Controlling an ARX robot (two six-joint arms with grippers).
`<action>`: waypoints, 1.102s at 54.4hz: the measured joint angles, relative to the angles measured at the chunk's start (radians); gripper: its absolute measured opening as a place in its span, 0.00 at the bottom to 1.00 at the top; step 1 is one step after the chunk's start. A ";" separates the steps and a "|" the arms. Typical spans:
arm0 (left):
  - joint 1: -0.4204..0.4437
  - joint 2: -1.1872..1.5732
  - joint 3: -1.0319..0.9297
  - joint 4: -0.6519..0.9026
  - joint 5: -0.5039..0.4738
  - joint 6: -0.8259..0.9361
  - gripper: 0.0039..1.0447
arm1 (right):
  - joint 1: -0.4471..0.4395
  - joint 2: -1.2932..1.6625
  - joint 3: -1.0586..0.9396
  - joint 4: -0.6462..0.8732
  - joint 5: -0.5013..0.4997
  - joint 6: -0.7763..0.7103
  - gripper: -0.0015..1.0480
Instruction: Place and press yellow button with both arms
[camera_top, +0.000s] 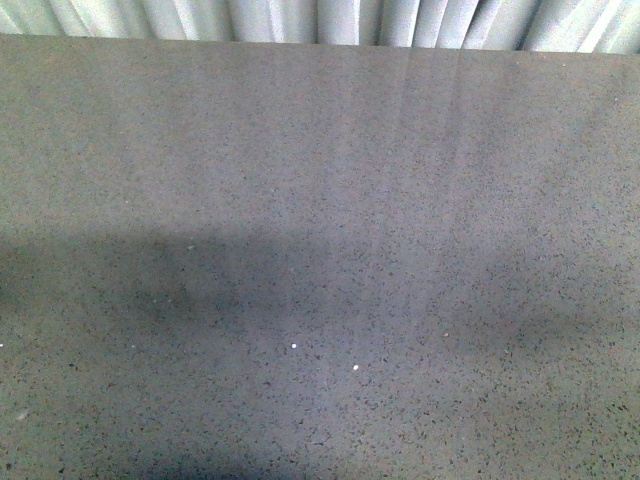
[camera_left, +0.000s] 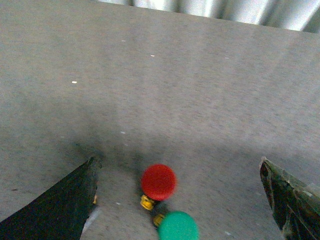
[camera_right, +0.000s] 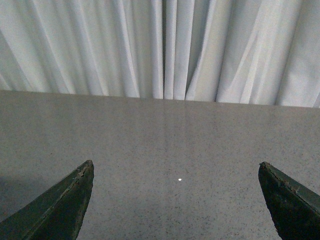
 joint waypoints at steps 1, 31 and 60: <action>0.011 0.019 0.000 0.019 -0.001 0.006 0.91 | 0.000 0.000 0.000 0.000 0.000 0.000 0.91; 0.272 0.652 -0.002 0.517 0.050 0.111 0.91 | 0.000 0.000 0.000 0.000 0.001 0.000 0.91; 0.284 0.800 0.002 0.601 0.051 0.131 0.91 | 0.000 0.000 0.000 0.000 0.001 0.000 0.91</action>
